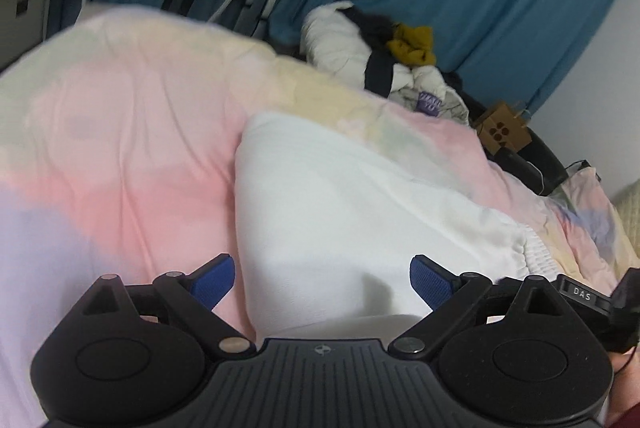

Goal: Fold clothes

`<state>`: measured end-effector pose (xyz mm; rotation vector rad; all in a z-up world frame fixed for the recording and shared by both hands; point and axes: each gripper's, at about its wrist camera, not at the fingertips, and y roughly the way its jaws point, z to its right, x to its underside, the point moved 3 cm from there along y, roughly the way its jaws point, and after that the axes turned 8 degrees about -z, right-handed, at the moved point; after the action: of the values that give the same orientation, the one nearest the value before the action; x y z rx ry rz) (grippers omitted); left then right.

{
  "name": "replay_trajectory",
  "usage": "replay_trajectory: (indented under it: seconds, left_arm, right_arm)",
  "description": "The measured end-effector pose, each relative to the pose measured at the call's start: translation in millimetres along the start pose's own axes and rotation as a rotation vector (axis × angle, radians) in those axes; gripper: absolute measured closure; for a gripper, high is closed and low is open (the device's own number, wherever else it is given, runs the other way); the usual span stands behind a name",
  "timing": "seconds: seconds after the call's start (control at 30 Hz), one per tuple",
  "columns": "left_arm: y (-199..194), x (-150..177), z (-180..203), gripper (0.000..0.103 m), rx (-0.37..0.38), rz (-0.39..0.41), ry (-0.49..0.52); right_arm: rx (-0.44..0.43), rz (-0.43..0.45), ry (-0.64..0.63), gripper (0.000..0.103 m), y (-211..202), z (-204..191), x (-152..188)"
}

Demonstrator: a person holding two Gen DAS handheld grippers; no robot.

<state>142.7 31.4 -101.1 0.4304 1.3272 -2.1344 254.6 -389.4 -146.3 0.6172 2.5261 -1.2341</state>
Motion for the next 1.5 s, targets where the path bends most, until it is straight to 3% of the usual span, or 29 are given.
replay_trajectory:
  seconds: [0.1,0.23,0.37,0.53,0.6,0.67,0.7,0.8,0.97,1.13,1.27,1.5]
  left_arm:
    - [2,3,-9,0.007,0.004,-0.027,-0.027]
    - [10,7,-16,0.007,0.02,-0.058,-0.054]
    - [22,11,-21,0.007,0.04,-0.087,-0.067]
    - [34,17,-23,0.011,0.055,-0.124,-0.044]
    - [34,20,-22,0.024,0.043,-0.117,-0.027]
    - [29,22,-20,0.04,0.023,-0.106,-0.004]
    - [24,21,-15,0.051,0.019,-0.092,0.005]
    - [4,19,1,0.068,0.014,-0.036,0.034]
    - [-45,25,44,0.073,0.041,0.116,0.096]
    - [-59,16,108,0.073,0.126,0.181,0.151]
    - [-40,-6,169,0.073,0.185,0.208,0.233]
    - [56,-61,271,0.073,0.252,0.2,0.343]
  right_arm:
    - [-0.005,0.003,-0.014,0.009,3,-4,2]
    - [-0.047,0.054,-0.028,0.021,-19,-15,3]
    - [-0.112,0.094,-0.058,0.022,-32,-25,5]
    - [0.002,0.032,-0.007,0.022,-4,-13,7]
    - [0.04,0.031,-0.013,0.027,1,-15,8]
    - [0.066,0.053,-0.057,0.044,-5,-26,11]
    - [0.062,0.065,-0.068,0.048,-9,-30,12]
    - [0.04,0.104,-0.094,0.058,-23,-42,10]
    - [-0.057,0.208,-0.087,0.062,-65,-53,-3]
    - [-0.118,0.363,-0.078,0.062,-126,-48,-27]
    - [-0.095,0.506,-0.072,0.062,-171,-27,-50]
    - [0.021,0.737,-0.055,0.062,-195,25,-97]
